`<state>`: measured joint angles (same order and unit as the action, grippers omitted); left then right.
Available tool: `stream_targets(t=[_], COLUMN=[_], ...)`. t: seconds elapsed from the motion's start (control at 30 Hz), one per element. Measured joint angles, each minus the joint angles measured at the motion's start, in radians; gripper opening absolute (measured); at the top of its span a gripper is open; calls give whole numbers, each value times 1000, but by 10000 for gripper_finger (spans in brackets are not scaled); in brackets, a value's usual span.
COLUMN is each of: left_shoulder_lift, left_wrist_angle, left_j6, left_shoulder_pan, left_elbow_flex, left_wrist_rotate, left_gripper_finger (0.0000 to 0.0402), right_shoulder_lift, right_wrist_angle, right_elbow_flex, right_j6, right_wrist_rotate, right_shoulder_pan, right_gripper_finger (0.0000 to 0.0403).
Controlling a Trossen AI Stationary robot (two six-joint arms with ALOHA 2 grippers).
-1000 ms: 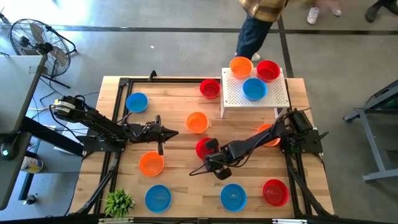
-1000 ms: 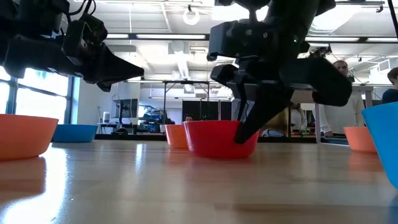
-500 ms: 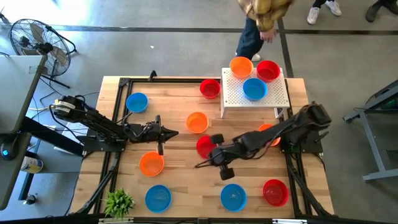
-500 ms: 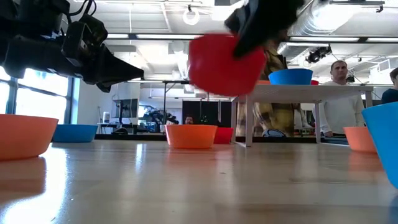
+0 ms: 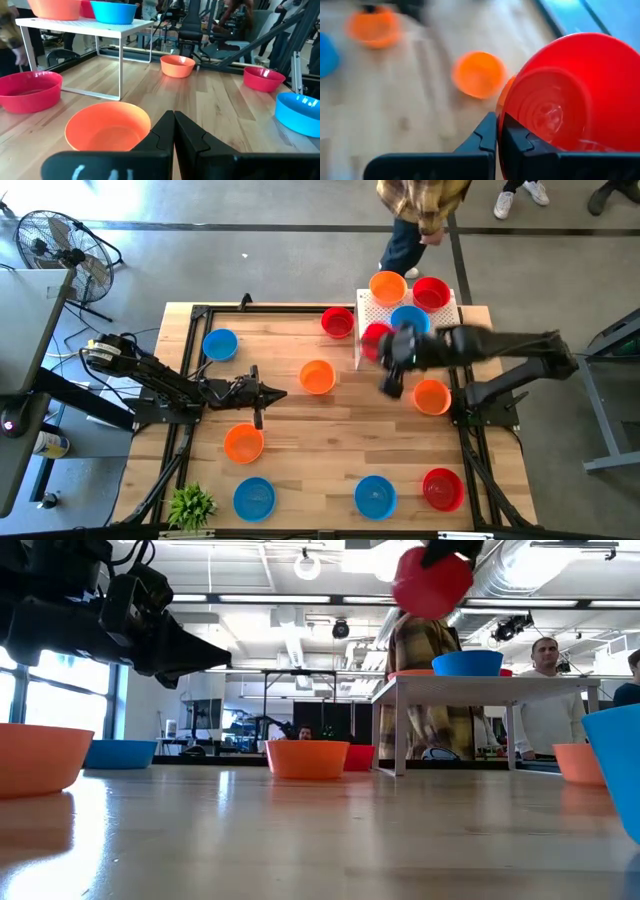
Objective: Pick & Place Mini bowls
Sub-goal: Stack the red bowl on the red bowl on the shelf
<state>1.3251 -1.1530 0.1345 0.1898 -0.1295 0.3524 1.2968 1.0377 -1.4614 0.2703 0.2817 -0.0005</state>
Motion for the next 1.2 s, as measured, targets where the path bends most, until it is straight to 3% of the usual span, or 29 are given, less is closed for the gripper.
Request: stream_targets(t=[0.2,0.37,0.5,0.87,1.2], left_shoulder_lift=[0,0,0,0,0], left_wrist_angle=[2,5,6,12,29], left_j6=[0,0,1,1,1], left_shoulder_pan=[0,0,0,0,0], left_elbow_flex=[0,0,0,0,0], left_wrist_rotate=[0,-1,-1,-2,-3], left_gripper_finger=[1,1,1,1,1], right_shoulder_lift=[11,13,54,215,250], right_wrist_angle=[247,301,307,304,268], right_elbow_flex=[-163,-177,-165,-160,-160], right_j6=[-90,-196,-281,-390,-391], right_wrist_rotate=[-25,-106,-143,-130,-155], right_shoulder_pan=[-313,-602,-763,-908,-961], right_gripper_finger=[1,1,0,0,0])
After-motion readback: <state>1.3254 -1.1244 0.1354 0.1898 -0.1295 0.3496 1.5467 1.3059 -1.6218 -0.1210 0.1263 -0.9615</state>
